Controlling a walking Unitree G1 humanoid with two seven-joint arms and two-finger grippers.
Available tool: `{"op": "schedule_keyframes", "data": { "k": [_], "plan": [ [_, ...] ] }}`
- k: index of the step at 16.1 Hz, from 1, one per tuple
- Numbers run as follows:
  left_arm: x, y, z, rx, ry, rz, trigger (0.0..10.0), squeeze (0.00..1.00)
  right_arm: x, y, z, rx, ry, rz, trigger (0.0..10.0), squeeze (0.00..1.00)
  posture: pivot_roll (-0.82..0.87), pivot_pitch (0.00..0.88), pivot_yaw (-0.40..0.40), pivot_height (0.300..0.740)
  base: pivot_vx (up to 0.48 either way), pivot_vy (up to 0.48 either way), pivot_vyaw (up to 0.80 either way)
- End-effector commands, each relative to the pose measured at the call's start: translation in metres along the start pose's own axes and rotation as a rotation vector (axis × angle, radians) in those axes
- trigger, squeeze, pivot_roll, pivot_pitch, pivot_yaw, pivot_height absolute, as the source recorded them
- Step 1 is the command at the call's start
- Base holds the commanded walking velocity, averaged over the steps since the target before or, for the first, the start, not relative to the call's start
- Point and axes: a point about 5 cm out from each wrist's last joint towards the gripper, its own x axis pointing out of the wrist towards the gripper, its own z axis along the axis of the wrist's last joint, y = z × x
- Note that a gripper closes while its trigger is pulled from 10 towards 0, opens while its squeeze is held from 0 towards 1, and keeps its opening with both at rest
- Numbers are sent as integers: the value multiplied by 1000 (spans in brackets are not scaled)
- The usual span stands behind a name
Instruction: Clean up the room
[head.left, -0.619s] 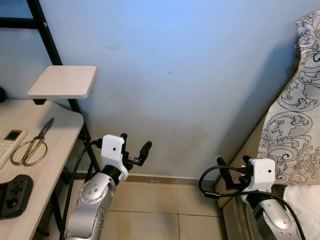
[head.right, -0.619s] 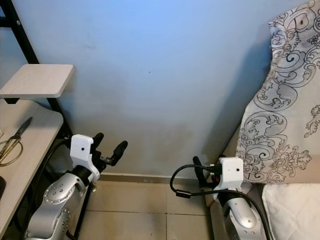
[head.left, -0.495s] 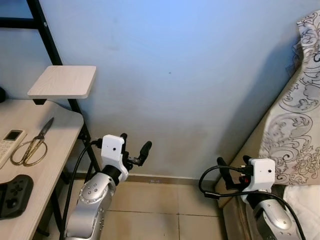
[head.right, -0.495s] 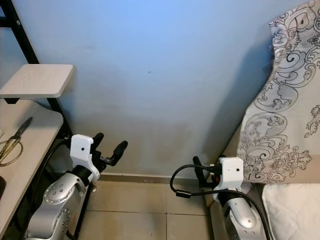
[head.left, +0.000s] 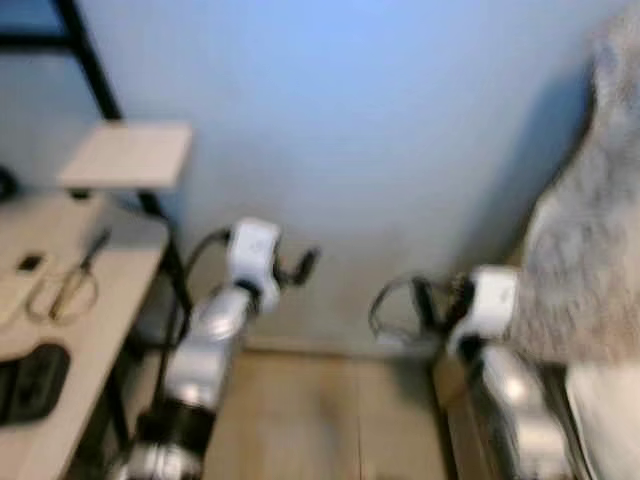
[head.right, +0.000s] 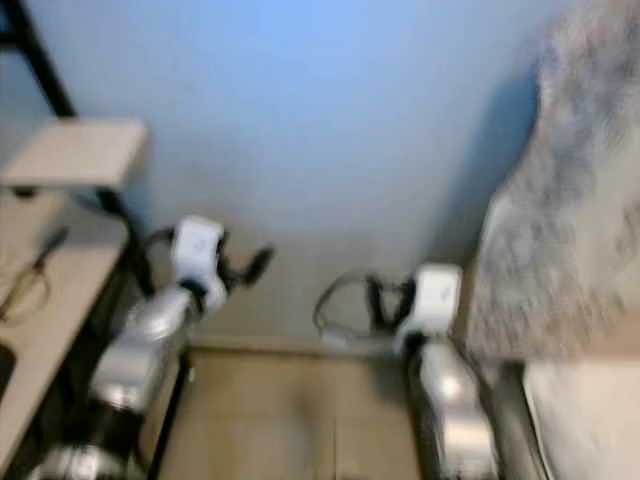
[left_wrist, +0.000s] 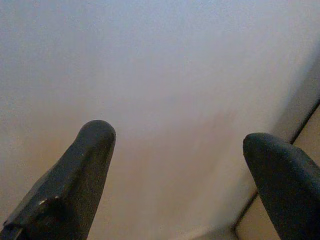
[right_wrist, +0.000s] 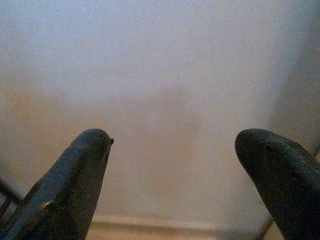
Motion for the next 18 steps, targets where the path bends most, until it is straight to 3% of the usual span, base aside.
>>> {"op": "schedule_keyframes", "data": {
  "k": [1,2,3,4,5,8,9,10,11,12,15,18],
  "plan": [
    [-17,18,-21,-9,52,95,10000,0,-5,-20,-6,25,26,-86,10000,0,-37,0,15,740,0,0,0],
    [-27,38,-24,-35,31,272,10000,0,-5,-28,-7,40,13,-139,10000,0,-44,0,28,740,0,0,0],
    [-35,51,-28,-73,41,367,10000,0,-4,-35,-8,87,-5,-212,10000,0,-48,0,31,740,0,0,0],
    [-35,53,-29,-82,37,376,10000,0,-4,-36,-5,154,-38,-258,10000,0,-48,0,31,740,0,0,0],
    [-36,53,-31,-90,41,372,10000,0,-6,-36,-6,145,-48,-268,10000,0,-48,0,34,740,0,0,0],
    [-53,49,-35,-46,65,295,10000,0,-37,-32,-24,56,14,-210,10000,0,-48,0,28,740,0,0,0],
    [-60,38,-36,-6,63,207,10000,0,-45,-35,-31,25,27,-199,10000,0,-40,0,29,740,0,0,0],
    [-58,25,-34,18,29,137,10000,0,-47,-32,-32,-10,22,-177,10000,0,-39,0,20,740,0,0,0],
    [-55,21,-33,18,18,125,10000,0,-47,-31,-32,-18,23,-167,10000,0,-38,0,17,740,0,0,0],
    [-38,11,-27,-14,-16,93,10000,0,-44,-32,-30,-5,19,-191,10000,0,-44,0,-8,740,0,0,0],
    [-29,-2,-15,-27,-102,-9,10000,0,-38,-33,-13,-65,-63,-205,10000,0,-56,0,-31,740,0,0,0],
    [-16,1,-9,-70,-151,88,10000,0,-35,-49,-4,-12,-98,-300,10000,0,-60,0,-72,740,0,0,0]
  ]
}}
